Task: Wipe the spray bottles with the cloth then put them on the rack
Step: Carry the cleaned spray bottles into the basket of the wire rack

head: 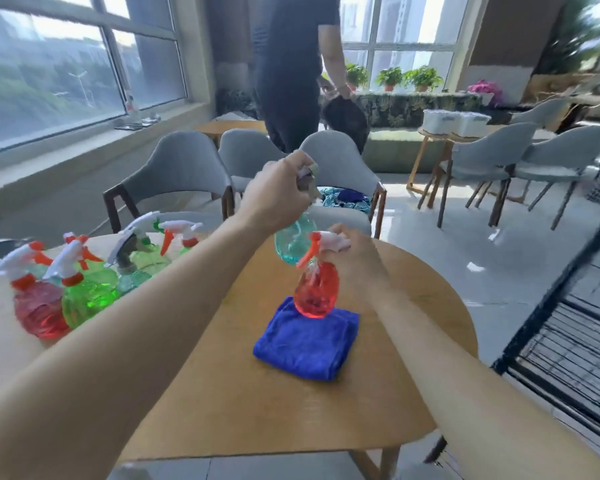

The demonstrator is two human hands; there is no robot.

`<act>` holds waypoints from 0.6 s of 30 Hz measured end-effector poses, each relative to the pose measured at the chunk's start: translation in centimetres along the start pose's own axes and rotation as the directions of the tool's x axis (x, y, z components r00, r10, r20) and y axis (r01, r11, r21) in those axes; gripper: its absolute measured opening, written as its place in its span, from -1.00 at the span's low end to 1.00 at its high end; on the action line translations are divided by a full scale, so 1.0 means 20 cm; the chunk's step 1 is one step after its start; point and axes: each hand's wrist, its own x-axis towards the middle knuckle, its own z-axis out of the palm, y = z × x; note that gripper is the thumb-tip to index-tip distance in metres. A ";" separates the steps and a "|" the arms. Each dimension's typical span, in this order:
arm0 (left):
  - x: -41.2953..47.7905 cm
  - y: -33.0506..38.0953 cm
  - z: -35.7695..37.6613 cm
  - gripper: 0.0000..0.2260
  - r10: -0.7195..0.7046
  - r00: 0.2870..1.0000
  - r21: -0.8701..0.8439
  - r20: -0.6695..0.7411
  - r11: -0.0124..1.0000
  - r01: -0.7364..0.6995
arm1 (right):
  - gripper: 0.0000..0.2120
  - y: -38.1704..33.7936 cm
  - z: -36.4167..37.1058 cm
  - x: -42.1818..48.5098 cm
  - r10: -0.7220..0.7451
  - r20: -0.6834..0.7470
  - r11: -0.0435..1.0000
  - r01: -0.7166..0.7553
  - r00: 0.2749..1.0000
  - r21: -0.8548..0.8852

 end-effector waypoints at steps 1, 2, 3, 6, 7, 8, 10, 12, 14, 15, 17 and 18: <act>0.02 0.10 0.02 -0.73 0.029 1.000 -0.036 -0.008 0.999 -0.030 | -0.71 -0.02 -0.11 0.00 -0.007 -0.041 1.000 0.007 0.999 0.000; 0.03 0.18 0.04 -0.72 0.053 0.999 -0.053 -0.012 0.997 -0.053 | -0.74 -0.04 -0.20 -0.01 -0.025 -0.073 1.000 0.025 0.997 -0.002; 0.05 0.28 0.08 -0.70 0.082 0.997 -0.067 -0.005 0.994 -0.082 | -0.76 -0.05 -0.30 -0.02 -0.044 -0.107 0.999 0.043 0.993 -0.010; 0.05 0.55 0.20 -0.64 0.145 0.989 -0.123 0.021 0.982 -0.141 | -0.83 -0.04 -0.60 -0.09 -0.091 -0.209 0.996 0.091 0.974 -0.010; 0.06 0.64 0.25 -0.64 0.159 0.987 -0.160 0.017 0.975 -0.155 | -0.82 -0.03 -0.71 -0.14 -0.095 -0.248 0.995 0.098 0.964 0.000; 0.05 0.73 0.29 -0.65 0.161 0.987 -0.210 0.015 0.965 -0.155 | -0.81 -0.03 -0.80 -0.17 -0.100 -0.286 0.994 0.107 0.953 0.007; 0.04 0.91 0.38 -0.67 0.162 0.986 -0.325 0.029 0.935 -0.144 | -0.77 -0.05 -1.00 -0.26 -0.102 -0.351 0.994 0.113 0.931 0.012; 0.03 1.07 0.45 -0.70 0.162 0.986 -0.407 0.026 0.903 -0.138 | -0.73 -0.07 -1.15 -0.33 -0.116 -0.366 0.992 0.126 0.923 0.003; 0.02 1.21 0.50 -0.76 0.173 0.985 -0.471 0.021 0.870 -0.143 | -0.72 -0.07 -1.29 -0.40 -0.113 -0.400 0.992 0.129 0.910 0.013; 0.02 1.28 0.53 -0.79 0.182 0.983 -0.498 0.027 0.855 -0.145 | -0.72 -0.06 -1.36 -0.43 -0.106 -0.428 0.992 0.124 0.898 0.015; 0.00 1.41 0.57 -0.86 0.204 0.977 -0.547 0.055 0.825 -0.141 | -0.72 -0.04 -1.49 -0.49 -0.103 -0.459 0.994 0.109 0.882 -0.014; -0.01 1.47 0.60 -0.88 0.222 0.972 -0.576 0.073 0.805 -0.141 | -0.73 -0.03 -1.55 -0.52 -0.102 -0.470 0.995 0.097 0.877 -0.034</act>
